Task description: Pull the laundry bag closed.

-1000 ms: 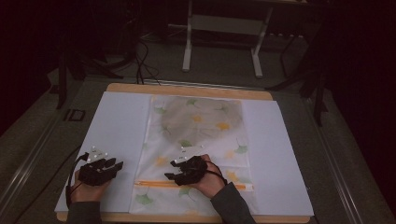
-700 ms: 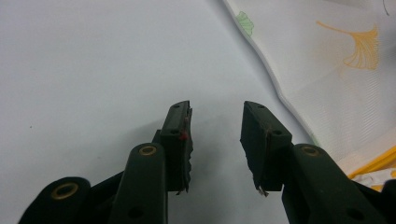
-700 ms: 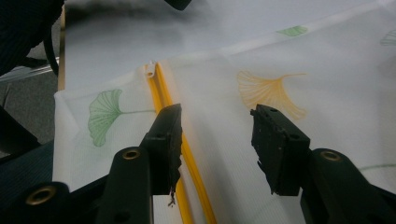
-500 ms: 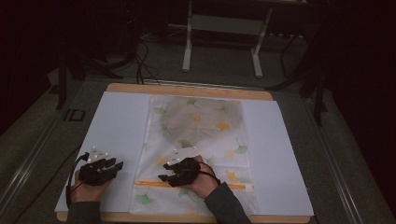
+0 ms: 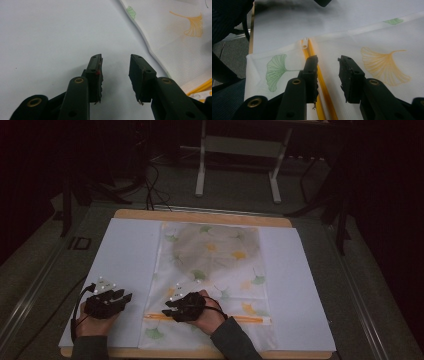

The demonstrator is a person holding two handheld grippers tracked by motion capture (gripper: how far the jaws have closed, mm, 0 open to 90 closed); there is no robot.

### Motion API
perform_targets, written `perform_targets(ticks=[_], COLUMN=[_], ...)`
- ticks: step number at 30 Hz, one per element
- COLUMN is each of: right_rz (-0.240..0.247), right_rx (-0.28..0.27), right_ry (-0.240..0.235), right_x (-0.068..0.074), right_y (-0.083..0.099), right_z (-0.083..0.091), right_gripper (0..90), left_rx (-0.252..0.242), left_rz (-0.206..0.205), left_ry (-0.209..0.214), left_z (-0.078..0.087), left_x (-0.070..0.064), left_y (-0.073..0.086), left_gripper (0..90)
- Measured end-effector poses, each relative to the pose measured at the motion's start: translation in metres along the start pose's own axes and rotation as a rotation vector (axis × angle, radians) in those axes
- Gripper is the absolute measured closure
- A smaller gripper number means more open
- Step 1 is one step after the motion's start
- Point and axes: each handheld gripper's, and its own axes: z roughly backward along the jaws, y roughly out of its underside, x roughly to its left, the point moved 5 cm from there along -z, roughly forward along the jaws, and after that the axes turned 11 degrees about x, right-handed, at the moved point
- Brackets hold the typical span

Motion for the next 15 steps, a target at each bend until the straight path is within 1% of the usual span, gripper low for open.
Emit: perform_targets(ticks=[5,6,8,9,11,15], right_rz=[0.012,0.016,0.019,0.026,0.034,0.037], right_rx=[-0.001,-0.002,-0.002,0.001,0.004,0.009], right_ry=[-0.008,-0.019,-0.021,-0.024,-0.028,-0.038], right_x=[0.004,0.007,0.008,0.010,0.012,0.015], right_y=[-0.004,-0.006,-0.007,-0.009,-0.010,-0.013], right_z=[-0.004,-0.007,-0.008,-0.011,-0.013,-0.018], right_gripper=[69.4,71.4,72.4,73.2,73.3,71.6], left_rx=[0.001,0.000,0.001,0.003,0.003,0.001], left_rz=[-0.002,-0.002,-0.002,-0.002,-0.003,-0.002], left_ry=[0.001,0.002,0.001,0.000,0.000,0.002], left_z=[0.000,0.000,0.000,0.000,0.000,0.000], left_x=[0.000,0.000,0.000,0.000,0.000,0.000], left_y=[0.000,0.000,0.000,0.000,0.000,0.000], left_gripper=[62.8,62.7,62.7,62.7,62.7,62.7])
